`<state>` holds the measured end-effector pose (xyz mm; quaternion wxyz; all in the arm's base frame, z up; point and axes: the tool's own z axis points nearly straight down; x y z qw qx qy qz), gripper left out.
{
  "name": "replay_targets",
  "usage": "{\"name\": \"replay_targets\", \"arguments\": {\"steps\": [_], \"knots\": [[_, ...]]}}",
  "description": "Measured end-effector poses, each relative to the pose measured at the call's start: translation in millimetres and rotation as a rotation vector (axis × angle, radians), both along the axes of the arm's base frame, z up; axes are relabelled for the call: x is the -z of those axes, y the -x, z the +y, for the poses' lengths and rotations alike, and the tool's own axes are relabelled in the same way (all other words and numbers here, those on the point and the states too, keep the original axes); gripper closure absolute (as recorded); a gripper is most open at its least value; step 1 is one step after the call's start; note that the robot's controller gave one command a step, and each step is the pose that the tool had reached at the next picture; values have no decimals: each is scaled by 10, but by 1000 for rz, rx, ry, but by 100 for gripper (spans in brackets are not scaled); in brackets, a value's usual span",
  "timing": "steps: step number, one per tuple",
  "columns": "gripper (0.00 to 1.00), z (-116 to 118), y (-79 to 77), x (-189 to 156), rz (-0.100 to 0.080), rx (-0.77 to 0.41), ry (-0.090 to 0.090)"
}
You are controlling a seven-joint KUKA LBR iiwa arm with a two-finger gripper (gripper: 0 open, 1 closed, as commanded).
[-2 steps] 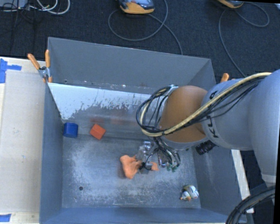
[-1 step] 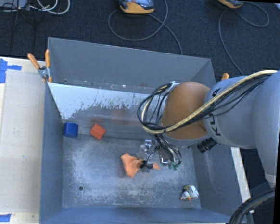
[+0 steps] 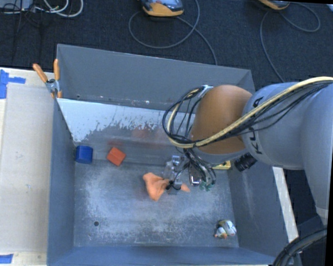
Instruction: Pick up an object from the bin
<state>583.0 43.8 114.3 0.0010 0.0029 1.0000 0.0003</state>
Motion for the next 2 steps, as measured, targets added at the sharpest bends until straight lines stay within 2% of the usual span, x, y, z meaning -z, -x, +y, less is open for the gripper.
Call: {"name": "replay_targets", "arguments": {"steps": [1,2], "knots": [[100,241,-69,-192,6,-5,0],[100,166,-194,-550,4,-27,-1]]}}
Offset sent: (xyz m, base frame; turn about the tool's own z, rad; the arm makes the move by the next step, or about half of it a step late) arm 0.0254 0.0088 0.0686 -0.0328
